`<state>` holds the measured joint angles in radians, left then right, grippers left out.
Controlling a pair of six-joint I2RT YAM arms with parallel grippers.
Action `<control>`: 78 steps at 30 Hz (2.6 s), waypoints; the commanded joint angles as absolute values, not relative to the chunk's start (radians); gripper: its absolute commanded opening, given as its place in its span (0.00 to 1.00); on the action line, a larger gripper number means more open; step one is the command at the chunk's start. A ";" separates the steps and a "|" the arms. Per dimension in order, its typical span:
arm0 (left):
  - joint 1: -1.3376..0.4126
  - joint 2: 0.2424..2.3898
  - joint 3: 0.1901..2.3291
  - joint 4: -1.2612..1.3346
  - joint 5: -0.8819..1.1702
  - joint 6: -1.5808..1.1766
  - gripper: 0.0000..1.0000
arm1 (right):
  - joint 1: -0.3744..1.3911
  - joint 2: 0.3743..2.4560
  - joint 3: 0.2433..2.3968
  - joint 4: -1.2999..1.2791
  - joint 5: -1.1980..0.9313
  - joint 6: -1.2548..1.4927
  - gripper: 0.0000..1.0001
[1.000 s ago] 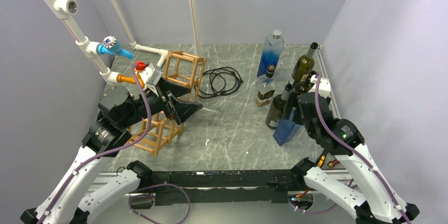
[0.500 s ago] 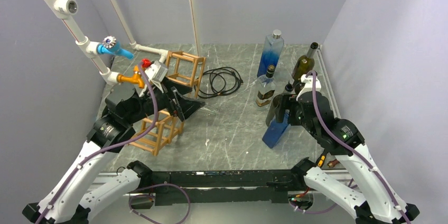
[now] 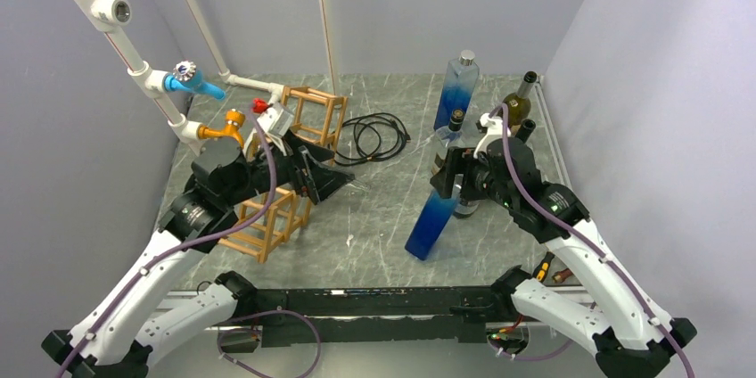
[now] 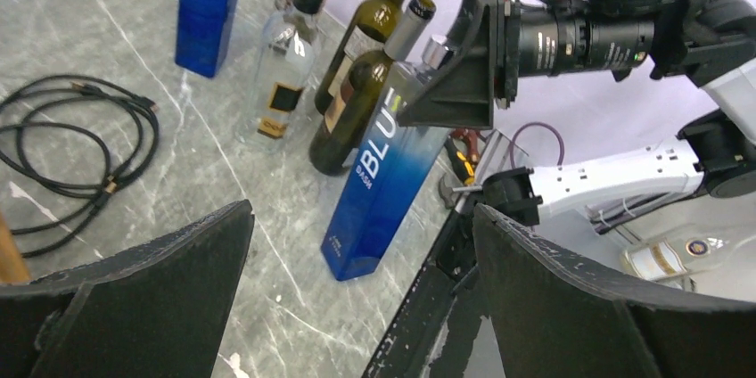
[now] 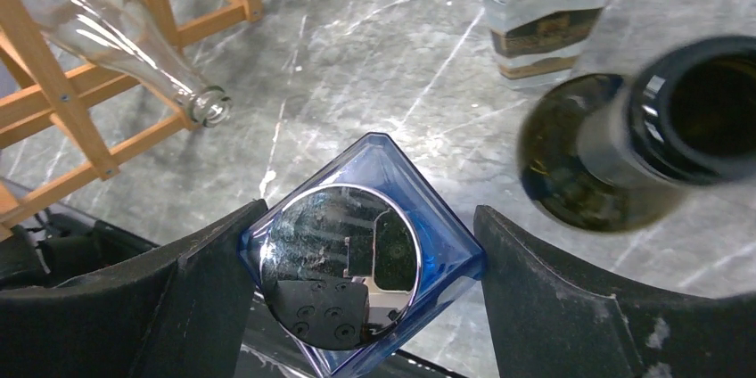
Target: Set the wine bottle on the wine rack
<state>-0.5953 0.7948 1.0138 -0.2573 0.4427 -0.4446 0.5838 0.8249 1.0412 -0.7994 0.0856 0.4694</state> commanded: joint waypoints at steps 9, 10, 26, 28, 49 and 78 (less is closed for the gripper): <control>-0.698 0.885 0.918 -0.075 0.441 -0.516 0.99 | 0.591 0.893 1.088 -0.586 -0.046 0.596 0.00; -0.709 0.895 0.913 -0.066 0.433 -0.518 0.99 | 0.591 0.900 1.097 -0.596 -0.037 0.615 0.00; -1.234 1.015 0.878 0.066 -0.380 -0.182 0.99 | 0.590 0.922 1.138 -0.624 0.065 0.827 0.00; -1.255 1.070 0.895 0.071 -0.424 -0.177 0.99 | 0.591 0.920 1.140 -0.629 0.059 0.835 0.00; -1.259 1.342 0.955 0.161 -0.423 -0.082 0.99 | 0.591 0.893 1.119 -0.616 -0.031 0.889 0.00; -1.188 1.440 1.017 0.221 -0.129 0.095 0.67 | 0.590 0.871 1.073 -0.582 -0.156 0.919 0.00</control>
